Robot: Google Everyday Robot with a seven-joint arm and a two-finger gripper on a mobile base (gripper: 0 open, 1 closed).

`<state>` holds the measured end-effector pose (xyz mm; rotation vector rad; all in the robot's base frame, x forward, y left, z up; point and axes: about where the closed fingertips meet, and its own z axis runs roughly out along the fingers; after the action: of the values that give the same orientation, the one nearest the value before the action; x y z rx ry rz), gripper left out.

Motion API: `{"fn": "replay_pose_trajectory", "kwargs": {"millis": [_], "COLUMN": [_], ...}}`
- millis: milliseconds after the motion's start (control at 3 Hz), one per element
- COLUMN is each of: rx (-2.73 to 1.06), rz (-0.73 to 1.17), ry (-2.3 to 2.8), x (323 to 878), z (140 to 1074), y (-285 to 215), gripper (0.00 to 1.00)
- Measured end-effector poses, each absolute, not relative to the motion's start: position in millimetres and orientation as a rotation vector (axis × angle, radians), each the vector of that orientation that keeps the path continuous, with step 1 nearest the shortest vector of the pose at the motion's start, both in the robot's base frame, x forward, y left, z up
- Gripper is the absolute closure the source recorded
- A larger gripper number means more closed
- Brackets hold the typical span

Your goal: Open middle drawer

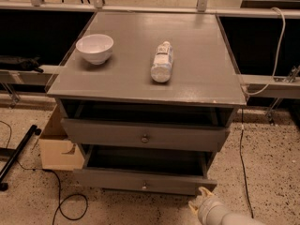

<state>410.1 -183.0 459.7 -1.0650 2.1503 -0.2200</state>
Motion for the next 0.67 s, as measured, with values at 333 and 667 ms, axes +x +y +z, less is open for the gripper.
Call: {"fn": "replay_pose_trajectory", "kwargs": {"millis": [333, 667], "rx": [-1.065, -1.079], "rz": [-0.22, -0.237], "ry": [2.152, 2.145], "x": [411, 425], "z": [459, 458], "y": [-183, -180], "gripper": [0.0, 0.0]}}
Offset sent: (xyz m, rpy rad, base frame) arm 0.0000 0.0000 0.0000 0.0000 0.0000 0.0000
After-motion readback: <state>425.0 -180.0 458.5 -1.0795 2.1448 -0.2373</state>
